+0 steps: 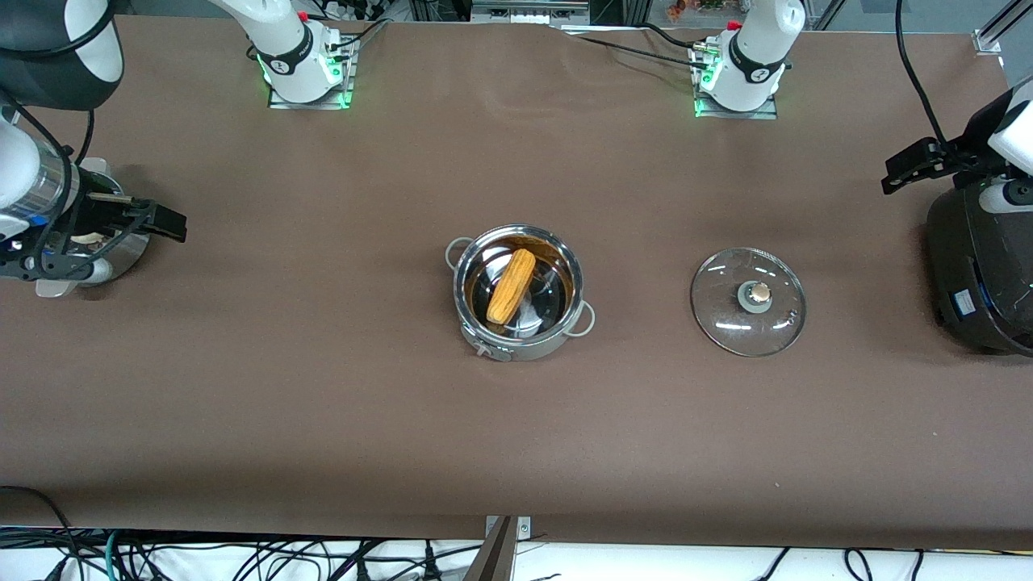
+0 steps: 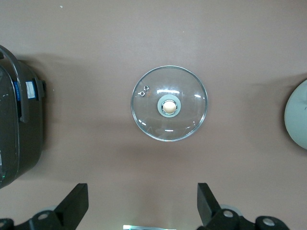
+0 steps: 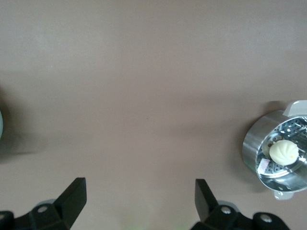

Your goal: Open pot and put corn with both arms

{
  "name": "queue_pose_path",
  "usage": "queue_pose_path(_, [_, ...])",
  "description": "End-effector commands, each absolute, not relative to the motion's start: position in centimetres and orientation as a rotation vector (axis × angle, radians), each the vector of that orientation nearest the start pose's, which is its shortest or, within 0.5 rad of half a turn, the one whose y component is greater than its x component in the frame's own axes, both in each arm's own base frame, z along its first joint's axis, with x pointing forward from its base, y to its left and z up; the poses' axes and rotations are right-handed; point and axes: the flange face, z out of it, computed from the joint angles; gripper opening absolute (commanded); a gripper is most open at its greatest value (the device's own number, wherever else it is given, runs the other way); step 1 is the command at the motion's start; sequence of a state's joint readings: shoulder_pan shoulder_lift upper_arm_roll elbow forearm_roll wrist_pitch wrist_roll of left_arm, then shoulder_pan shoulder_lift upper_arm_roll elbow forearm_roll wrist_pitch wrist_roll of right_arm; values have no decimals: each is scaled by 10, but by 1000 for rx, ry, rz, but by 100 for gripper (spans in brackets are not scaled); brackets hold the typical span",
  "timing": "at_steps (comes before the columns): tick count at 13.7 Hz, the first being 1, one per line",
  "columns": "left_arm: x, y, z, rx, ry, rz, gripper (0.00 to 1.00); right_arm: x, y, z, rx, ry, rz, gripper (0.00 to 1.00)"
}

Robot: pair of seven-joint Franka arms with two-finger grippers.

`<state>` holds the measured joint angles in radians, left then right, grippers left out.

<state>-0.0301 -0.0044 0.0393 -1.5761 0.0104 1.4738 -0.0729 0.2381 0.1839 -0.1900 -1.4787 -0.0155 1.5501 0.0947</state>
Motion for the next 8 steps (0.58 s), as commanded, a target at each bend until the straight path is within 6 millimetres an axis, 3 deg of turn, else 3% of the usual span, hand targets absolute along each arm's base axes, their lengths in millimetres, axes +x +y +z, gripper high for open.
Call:
queue_pose_path(1, [546, 11, 623, -3079, -164, 143, 100, 543, 43, 552, -3178, 27, -39, 100])
queue_pose_path(3, [548, 10, 632, -3078, -165, 112, 100, 545, 7, 562, -3171, 114, -79, 100])
queue_pose_path(5, [548, 14, 633, -3077, -174, 112, 100, 555, 2, 586, -3164, 140, -61, 100])
queue_pose_path(7, [548, 13, 633, -3079, -174, 110, 100, 554, 10, 592, -3172, 113, 9, 100])
queue_pose_path(8, [547, 13, 634, -3079, -174, 106, 100, 555, 5, 591, -3165, 130, 19, 100])
